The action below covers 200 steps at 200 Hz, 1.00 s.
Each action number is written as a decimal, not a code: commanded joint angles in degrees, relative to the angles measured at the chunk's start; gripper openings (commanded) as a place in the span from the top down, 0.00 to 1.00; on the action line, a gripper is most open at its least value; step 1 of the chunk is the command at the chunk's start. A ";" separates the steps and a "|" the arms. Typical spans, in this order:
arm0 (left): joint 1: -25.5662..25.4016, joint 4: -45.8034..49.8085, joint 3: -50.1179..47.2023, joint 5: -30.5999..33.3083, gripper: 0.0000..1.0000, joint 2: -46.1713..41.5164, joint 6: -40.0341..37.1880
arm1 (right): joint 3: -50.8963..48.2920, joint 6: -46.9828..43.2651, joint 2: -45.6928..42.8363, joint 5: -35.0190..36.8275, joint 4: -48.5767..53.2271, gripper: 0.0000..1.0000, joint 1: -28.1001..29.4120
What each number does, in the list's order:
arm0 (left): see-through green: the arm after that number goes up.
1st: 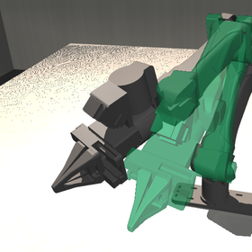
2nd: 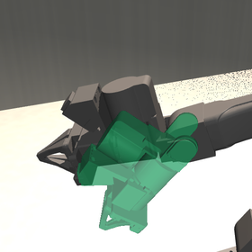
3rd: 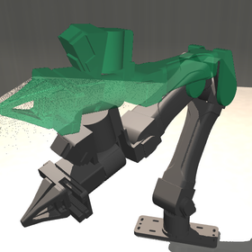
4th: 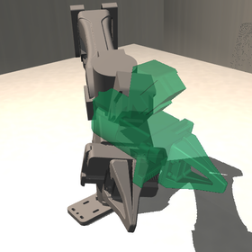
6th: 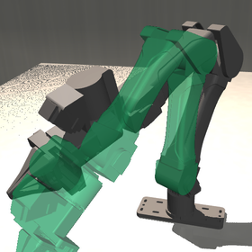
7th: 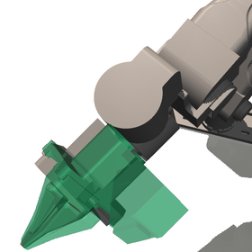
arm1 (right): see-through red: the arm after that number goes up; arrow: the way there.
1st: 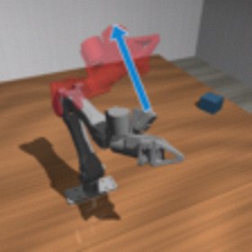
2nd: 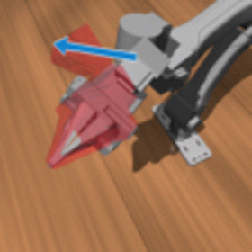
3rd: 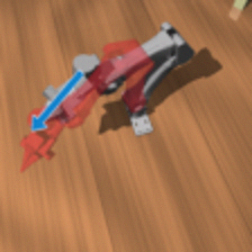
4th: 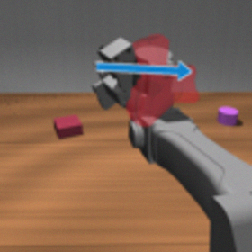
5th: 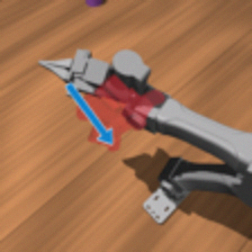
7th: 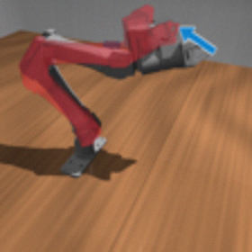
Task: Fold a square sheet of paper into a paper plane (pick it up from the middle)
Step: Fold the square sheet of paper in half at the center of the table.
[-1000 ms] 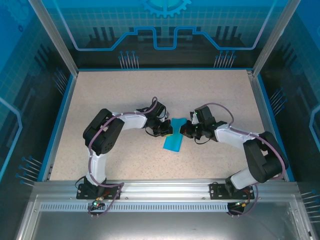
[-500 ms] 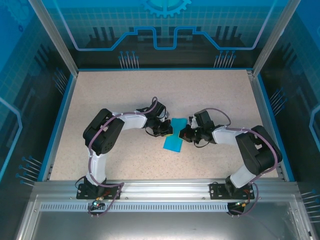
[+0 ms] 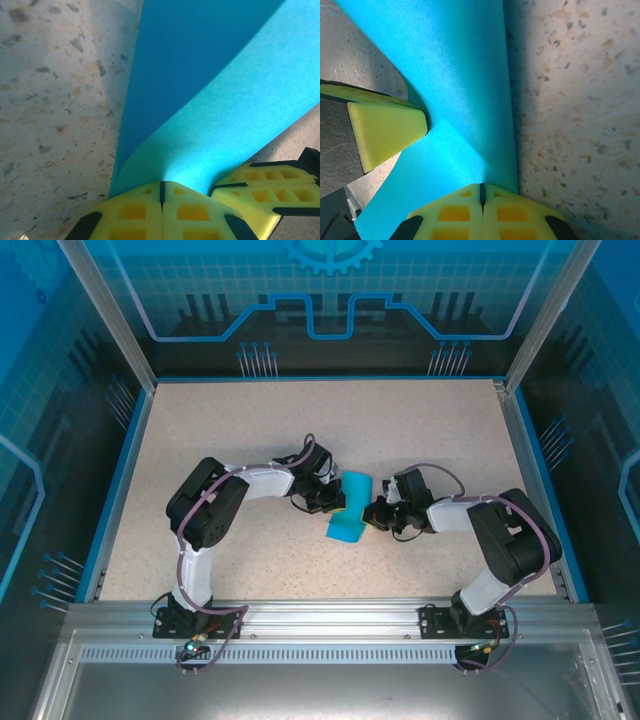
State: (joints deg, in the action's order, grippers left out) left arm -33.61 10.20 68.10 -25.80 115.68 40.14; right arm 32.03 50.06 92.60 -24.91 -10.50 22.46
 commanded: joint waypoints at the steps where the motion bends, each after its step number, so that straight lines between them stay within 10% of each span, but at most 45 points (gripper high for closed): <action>1: -1.16 2.90 -1.67 2.76 1.00 3.24 -1.27 | -1.04 -0.79 -2.77 -1.47 0.19 1.00 -0.53; 200: -1.21 3.43 -1.07 2.69 1.00 2.96 -1.73 | -3.06 0.47 -7.43 -2.70 0.36 1.00 4.61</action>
State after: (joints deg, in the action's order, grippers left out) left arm -33.76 10.07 68.12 -25.74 115.68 39.94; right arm 28.53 49.52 84.82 -27.31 -10.09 25.63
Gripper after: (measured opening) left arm 0.051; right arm 0.043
